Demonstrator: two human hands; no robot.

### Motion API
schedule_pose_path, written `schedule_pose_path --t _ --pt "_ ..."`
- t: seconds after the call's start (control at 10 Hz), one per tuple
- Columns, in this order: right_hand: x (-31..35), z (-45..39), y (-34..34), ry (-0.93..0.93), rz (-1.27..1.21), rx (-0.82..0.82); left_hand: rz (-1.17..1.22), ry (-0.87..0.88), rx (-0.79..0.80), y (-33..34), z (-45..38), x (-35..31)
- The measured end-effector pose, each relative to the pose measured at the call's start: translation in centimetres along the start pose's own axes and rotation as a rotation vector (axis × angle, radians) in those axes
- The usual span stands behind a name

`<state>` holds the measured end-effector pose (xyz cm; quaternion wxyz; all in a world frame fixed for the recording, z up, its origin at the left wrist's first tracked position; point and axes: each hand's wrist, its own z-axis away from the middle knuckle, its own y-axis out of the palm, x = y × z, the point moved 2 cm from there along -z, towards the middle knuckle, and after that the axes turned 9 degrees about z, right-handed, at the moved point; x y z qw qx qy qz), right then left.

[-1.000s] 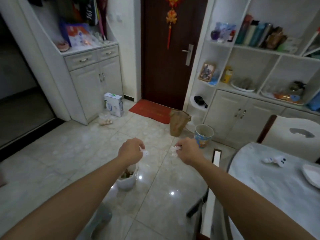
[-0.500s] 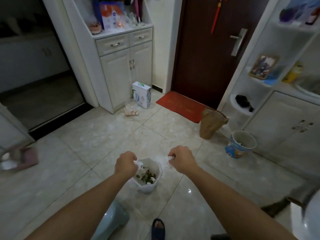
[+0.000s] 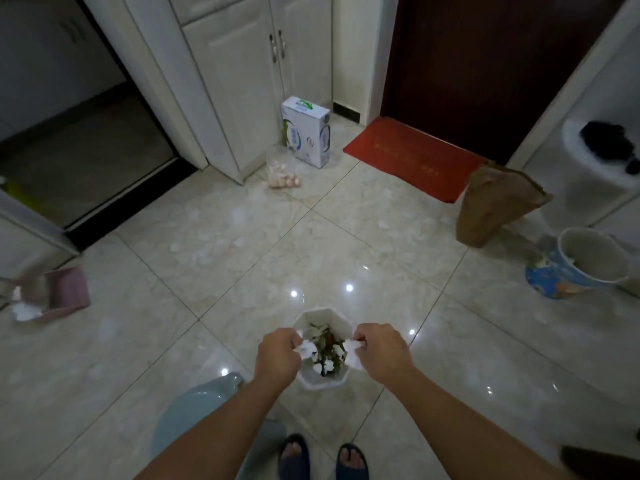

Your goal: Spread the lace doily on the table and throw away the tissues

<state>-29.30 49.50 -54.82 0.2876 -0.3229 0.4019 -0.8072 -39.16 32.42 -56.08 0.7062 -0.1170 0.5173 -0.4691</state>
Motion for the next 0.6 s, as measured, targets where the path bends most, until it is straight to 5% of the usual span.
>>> schedule_pose_path --t 0.4,0.6 --pt "-2.6 -17.8 21.2 -0.009 -0.007 0.163 0.043 -0.014 0.126 13.8 -17.1 15.6" --pt "-2.1 -18.7 21.9 0.001 0.120 0.255 -0.052 -0.005 0.205 13.8 -18.3 16.6"
